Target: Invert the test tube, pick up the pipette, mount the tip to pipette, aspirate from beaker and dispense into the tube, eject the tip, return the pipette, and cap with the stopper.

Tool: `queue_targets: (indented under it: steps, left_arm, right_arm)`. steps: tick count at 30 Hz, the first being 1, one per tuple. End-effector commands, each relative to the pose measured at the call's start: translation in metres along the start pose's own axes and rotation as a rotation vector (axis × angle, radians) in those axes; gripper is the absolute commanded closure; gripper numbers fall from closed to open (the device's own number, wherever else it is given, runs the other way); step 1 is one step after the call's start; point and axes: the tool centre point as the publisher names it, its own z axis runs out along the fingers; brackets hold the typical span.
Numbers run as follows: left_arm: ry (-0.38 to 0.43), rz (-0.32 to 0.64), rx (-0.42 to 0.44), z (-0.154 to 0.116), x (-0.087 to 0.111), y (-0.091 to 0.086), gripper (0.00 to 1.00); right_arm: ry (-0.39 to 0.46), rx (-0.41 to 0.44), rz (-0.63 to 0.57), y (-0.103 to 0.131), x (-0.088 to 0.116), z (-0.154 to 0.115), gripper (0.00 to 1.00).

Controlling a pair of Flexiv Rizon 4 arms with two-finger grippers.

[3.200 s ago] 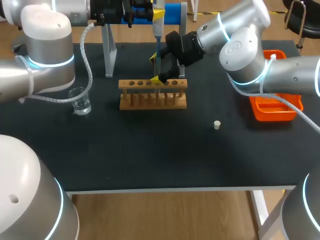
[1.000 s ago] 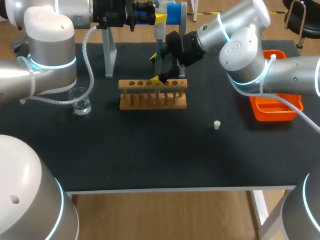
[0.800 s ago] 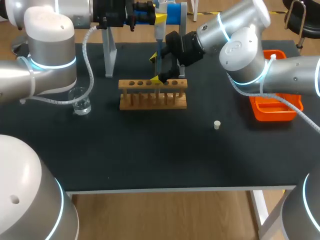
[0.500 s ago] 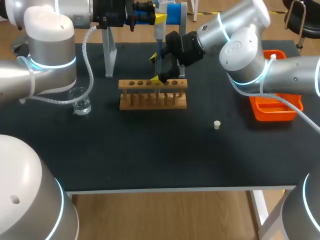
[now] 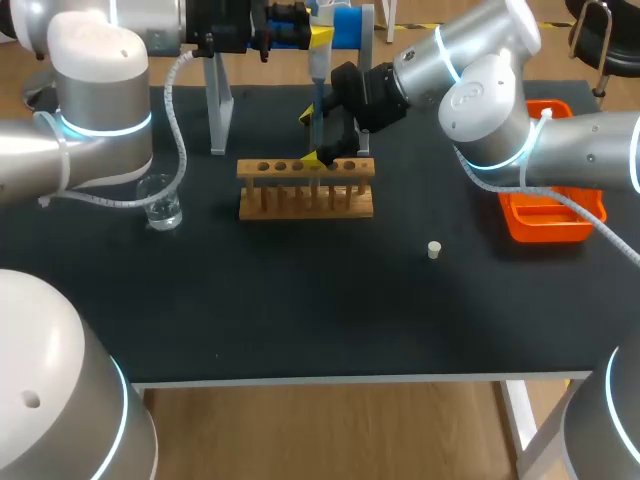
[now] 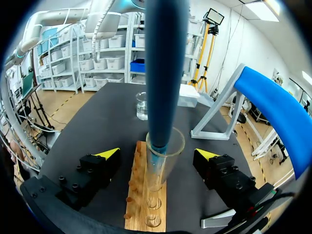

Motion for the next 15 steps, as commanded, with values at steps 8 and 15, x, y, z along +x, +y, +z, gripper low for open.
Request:
queue_targets:
  steps: [8, 15]
  left_arm:
    - [0.001, 0.0, -0.001, 0.0, 0.0, -0.001, 1.0]
    - [0.001, 0.0, -0.001, 0.0, 0.0, -0.001, 1.0]
  right_arm:
    - [-0.021, -0.017, 0.001, -0.001, 0.005, -0.021, 0.0]
    - [-0.05, -0.049, 0.004, -0.001, 0.015, -0.048, 0.0]
